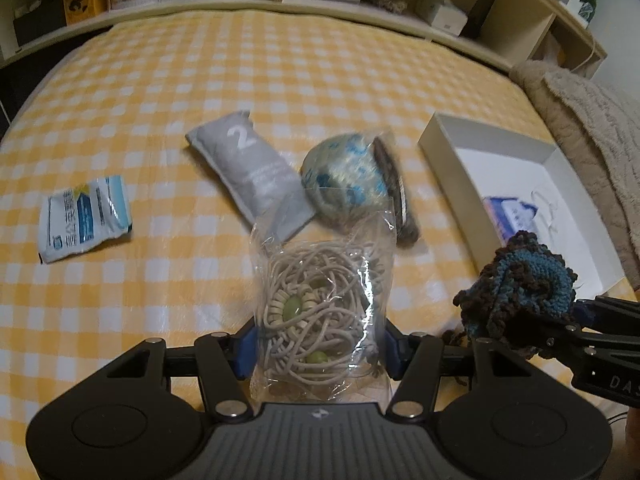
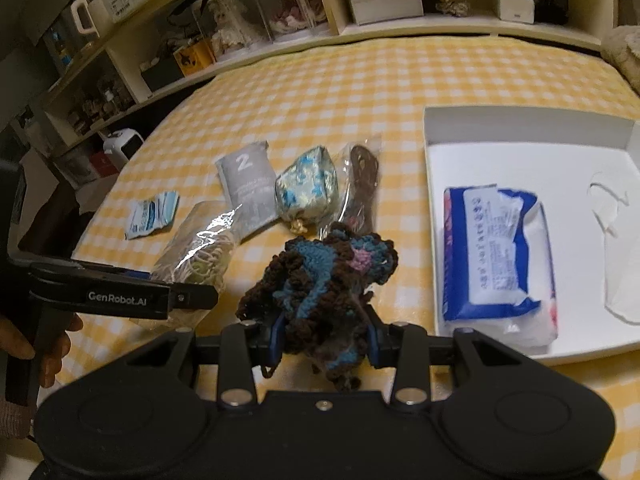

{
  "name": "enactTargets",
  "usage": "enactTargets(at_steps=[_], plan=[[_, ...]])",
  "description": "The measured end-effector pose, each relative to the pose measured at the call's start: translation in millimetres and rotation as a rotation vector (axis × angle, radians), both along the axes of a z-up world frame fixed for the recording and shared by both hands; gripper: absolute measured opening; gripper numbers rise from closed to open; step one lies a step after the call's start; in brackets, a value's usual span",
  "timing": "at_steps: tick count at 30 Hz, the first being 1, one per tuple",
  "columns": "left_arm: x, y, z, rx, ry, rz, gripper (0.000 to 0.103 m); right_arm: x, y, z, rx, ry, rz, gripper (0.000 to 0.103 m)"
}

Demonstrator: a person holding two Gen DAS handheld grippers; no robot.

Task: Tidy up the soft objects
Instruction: 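Lift and carry the cord bag and yarn ball over the white box with both tools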

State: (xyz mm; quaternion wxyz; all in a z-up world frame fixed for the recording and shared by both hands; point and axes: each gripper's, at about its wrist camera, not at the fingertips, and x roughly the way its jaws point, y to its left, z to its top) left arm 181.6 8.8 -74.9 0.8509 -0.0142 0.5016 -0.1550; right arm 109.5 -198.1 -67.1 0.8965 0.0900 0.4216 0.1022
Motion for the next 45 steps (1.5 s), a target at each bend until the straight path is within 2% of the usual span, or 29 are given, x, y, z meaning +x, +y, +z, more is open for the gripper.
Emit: enactTargets(at_steps=[10, 19, 30, 39, 42, 45], plan=[[-0.7, -30.8, 33.1, -0.033, -0.067, -0.051, 0.059, -4.8, -27.8, 24.6, -0.041, -0.032, -0.054, 0.039], [3.2, -85.3, 60.1, -0.046, -0.132, -0.126, 0.059, -7.8, -70.9, 43.2, -0.108, -0.048, -0.123, 0.039], [5.3, -148.6, 66.8, -0.112, -0.168, -0.194, 0.059, -17.1, -147.8, 60.8, -0.140, -0.070, -0.247, 0.039], [11.9, -191.8, 83.7, -0.178, -0.221, -0.215, 0.059, -24.5, -203.2, 94.2, -0.190, -0.144, -0.326, 0.039], [17.9, -202.9, 88.1, -0.184, -0.242, -0.218, 0.059, -26.2, -221.8, 105.6, -0.207, -0.171, -0.347, 0.039], [27.5, -215.2, 84.9, -0.155, -0.247, -0.241, 0.059, -22.9, -233.1, 108.3, -0.221, -0.175, -0.356, 0.039]])
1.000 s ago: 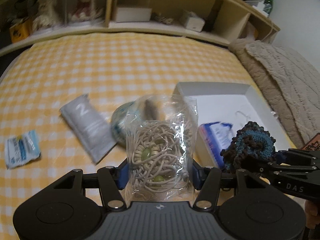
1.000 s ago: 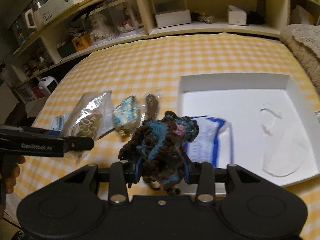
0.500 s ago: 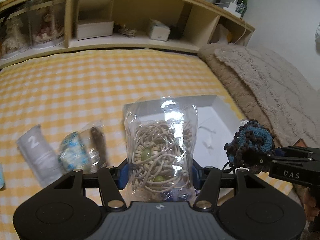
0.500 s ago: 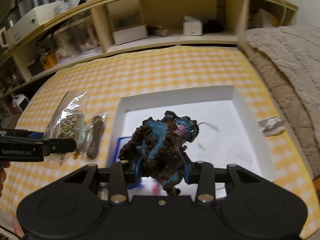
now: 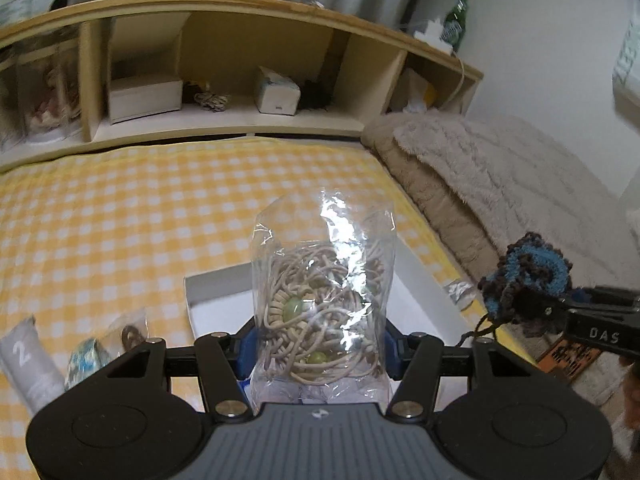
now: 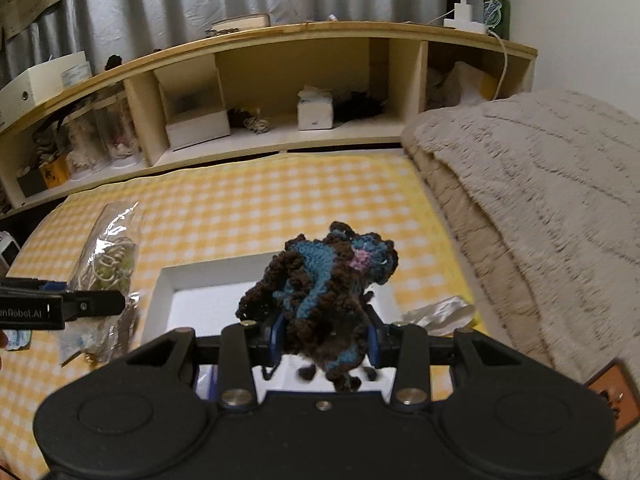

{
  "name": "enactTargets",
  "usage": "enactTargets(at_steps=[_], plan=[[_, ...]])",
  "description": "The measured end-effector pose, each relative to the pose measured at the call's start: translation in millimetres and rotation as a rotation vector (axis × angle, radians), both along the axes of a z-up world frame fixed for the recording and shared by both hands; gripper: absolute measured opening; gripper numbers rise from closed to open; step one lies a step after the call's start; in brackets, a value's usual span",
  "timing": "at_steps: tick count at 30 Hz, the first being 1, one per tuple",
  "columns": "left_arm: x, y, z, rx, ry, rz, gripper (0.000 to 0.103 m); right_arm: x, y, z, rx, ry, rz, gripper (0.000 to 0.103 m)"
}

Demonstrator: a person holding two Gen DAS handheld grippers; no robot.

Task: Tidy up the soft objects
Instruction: 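Lift and carry the cord bag and yarn ball over the white box with both tools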

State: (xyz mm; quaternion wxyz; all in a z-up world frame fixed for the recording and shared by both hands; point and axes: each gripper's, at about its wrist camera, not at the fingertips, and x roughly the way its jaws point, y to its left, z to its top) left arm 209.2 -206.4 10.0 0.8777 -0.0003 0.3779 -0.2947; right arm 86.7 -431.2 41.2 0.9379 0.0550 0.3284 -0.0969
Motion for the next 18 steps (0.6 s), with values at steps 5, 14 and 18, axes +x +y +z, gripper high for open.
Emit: enactTargets(at_steps=[5, 14, 18], plan=[[24.1, -15.1, -15.4, 0.090, -0.028, -0.062, 0.059, 12.4, -4.7, -13.3, 0.004, 0.031, 0.019, 0.039], [83.6, -32.5, -56.1, 0.226, -0.001, -0.195, 0.059, 53.1, -4.9, -54.7, 0.081, 0.113, 0.083, 0.040], [107.2, -43.6, -85.3, 0.301, 0.012, -0.295, 0.059, 75.6, -12.2, -72.6, 0.079, 0.149, 0.075, 0.040]])
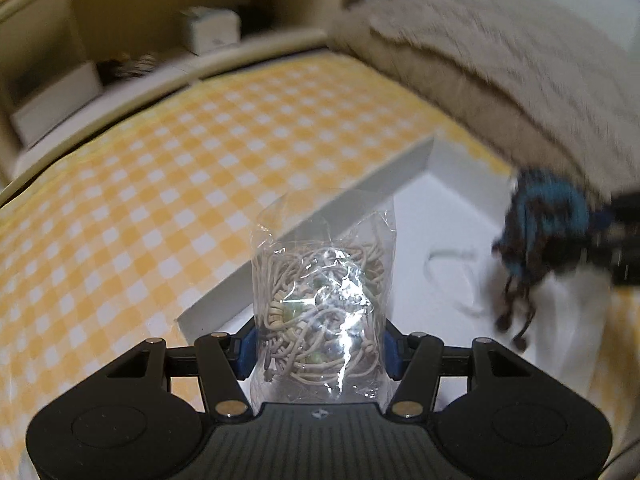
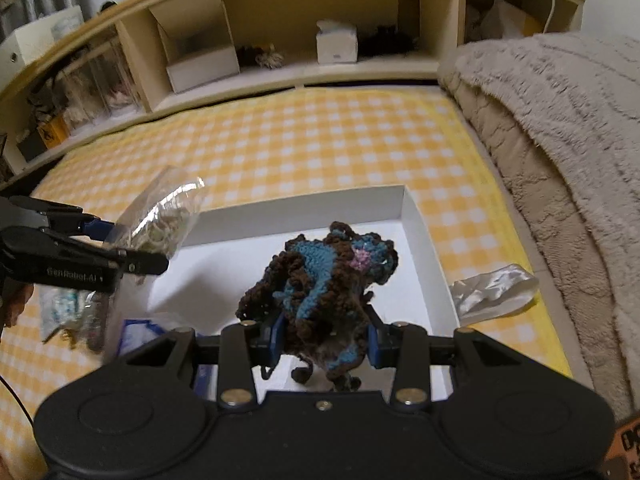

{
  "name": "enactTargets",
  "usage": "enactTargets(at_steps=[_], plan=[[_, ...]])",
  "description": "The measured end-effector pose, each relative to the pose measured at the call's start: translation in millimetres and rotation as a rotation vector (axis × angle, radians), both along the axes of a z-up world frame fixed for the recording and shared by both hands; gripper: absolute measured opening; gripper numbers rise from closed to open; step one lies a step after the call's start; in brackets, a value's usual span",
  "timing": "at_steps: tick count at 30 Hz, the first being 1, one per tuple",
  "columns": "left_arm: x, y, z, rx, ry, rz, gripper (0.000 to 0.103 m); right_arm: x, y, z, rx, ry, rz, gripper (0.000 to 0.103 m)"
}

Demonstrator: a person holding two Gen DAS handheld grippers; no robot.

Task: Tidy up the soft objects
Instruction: 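Lift and carry the cord bag and yarn ball over the white box with both tools, then lower the yarn ball into the box with the right tool while the left tool lowers the cord bag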

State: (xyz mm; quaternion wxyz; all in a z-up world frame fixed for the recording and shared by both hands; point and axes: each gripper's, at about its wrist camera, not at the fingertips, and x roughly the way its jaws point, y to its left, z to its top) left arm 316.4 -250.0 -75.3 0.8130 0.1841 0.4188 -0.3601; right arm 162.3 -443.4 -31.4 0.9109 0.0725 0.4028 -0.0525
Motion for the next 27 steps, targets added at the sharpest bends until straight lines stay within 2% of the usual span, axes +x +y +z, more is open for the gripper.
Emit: enactTargets(at_steps=[9, 12, 18, 21, 23, 27], plan=[[26.6, -15.4, -41.6, 0.166, -0.015, -0.262, 0.058, 50.0, -31.5, -17.2, 0.007, 0.013, -0.033, 0.040], [25.4, -23.5, -47.2, 0.221, -0.031, -0.361, 0.058, 70.3, -37.2, -24.7, -0.023, 0.043, -0.021, 0.040], [25.1, -26.3, -45.4, 0.283, -0.013, -0.478, 0.057, 98.3, -35.1, -48.0, -0.016, 0.093, 0.040, 0.040], [27.3, -19.3, -43.2, 0.291, -0.020, -0.479, 0.059, 106.6, -26.5, -59.7, -0.048, 0.116, 0.075, 0.040], [32.4, -13.4, -40.1, 0.266, -0.005, -0.439, 0.063, 111.3, -25.4, -65.1, -0.052, 0.118, 0.065, 0.042], [32.9, -4.3, -34.9, 0.234, -0.004, -0.382, 0.066, 112.6, -24.1, -67.7, -0.029, 0.109, 0.014, 0.056]])
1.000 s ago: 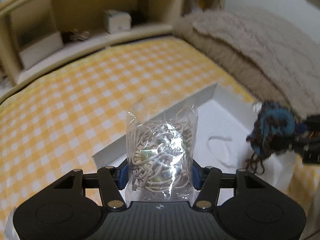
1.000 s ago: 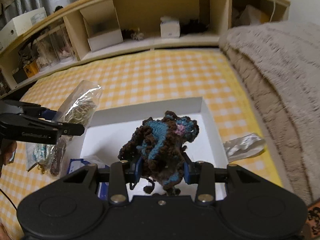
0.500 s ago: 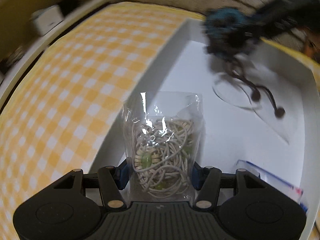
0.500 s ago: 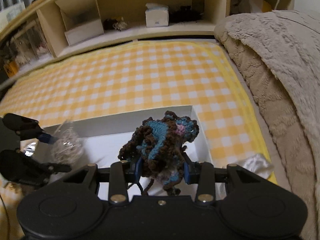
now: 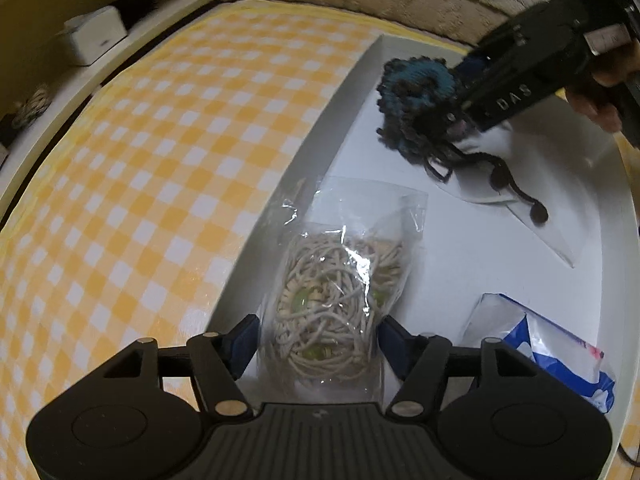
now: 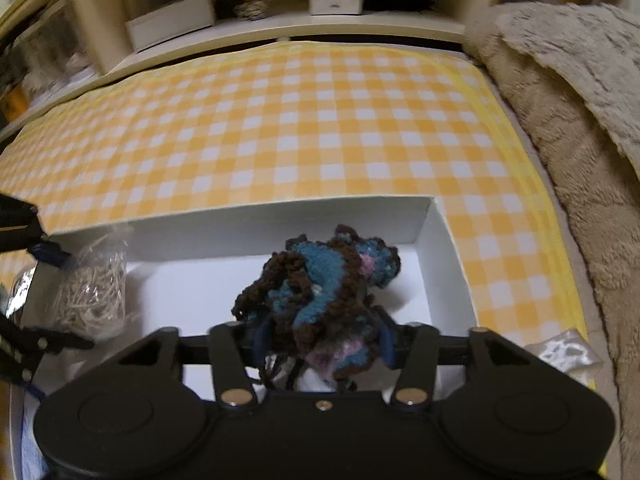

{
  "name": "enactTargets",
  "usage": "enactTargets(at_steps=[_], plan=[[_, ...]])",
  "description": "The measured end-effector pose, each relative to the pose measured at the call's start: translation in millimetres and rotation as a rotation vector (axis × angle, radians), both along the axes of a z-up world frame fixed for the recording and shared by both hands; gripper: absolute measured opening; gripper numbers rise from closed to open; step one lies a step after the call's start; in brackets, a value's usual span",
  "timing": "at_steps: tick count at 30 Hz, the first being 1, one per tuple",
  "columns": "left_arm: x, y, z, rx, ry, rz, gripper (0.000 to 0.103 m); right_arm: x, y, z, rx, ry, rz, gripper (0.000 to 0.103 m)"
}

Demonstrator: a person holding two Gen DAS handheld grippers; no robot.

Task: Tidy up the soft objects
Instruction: 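Lower the yarn ball into the box with the right tool while the left tool lowers the cord bag, then reach the left tool to the white sachet while the right tool reaches the floral pouch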

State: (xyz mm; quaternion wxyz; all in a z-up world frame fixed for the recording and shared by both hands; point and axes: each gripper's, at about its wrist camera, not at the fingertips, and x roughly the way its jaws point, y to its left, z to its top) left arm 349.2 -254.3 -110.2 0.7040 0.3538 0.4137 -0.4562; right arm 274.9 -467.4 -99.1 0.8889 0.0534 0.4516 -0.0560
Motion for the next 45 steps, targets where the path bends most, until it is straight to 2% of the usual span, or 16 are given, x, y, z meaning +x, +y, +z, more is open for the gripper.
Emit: enactTargets(at_steps=[5, 7, 11, 14, 20, 29, 34, 39, 45], plan=[[4.3, 7.3, 6.4, -0.045, 0.032, 0.063, 0.067, -4.8, 5.2, 6.2, -0.002, 0.005, 0.011, 0.061], [5.0, 11.5, 12.9, -0.078, 0.041, 0.103, 0.077, -9.2, 8.0, 10.3, 0.006, 0.007, 0.011, 0.062], [11.5, 18.7, 25.8, -0.156, 0.056, 0.197, 0.081, -22.3, 7.6, 20.3, 0.027, -0.014, 0.003, 0.073], [12.3, 26.0, 36.2, -0.201, 0.080, 0.245, 0.086, -33.5, 7.1, 28.2, 0.036, -0.031, 0.004, 0.075], [-0.5, 37.3, 48.2, -0.235, 0.071, 0.302, 0.097, -54.8, 5.7, 40.6, 0.054, -0.056, -0.013, 0.076], [-27.6, 53.7, 54.5, -0.243, 0.061, 0.365, 0.103, -80.6, 12.7, 42.5, 0.061, -0.076, -0.053, 0.078], [-43.0, 59.7, 57.6, -0.253, 0.040, 0.392, 0.103, -97.7, 21.8, 49.6, 0.049, -0.093, -0.056, 0.085], [-56.1, 69.5, 65.8, -0.280, 0.021, 0.436, 0.103, -111.0, 27.6, 58.8, 0.026, -0.111, -0.064, 0.100], [-71.8, 79.7, 76.9, -0.317, 0.016, 0.469, 0.103, -126.5, 35.8, 71.8, 0.010, -0.146, -0.075, 0.103]])
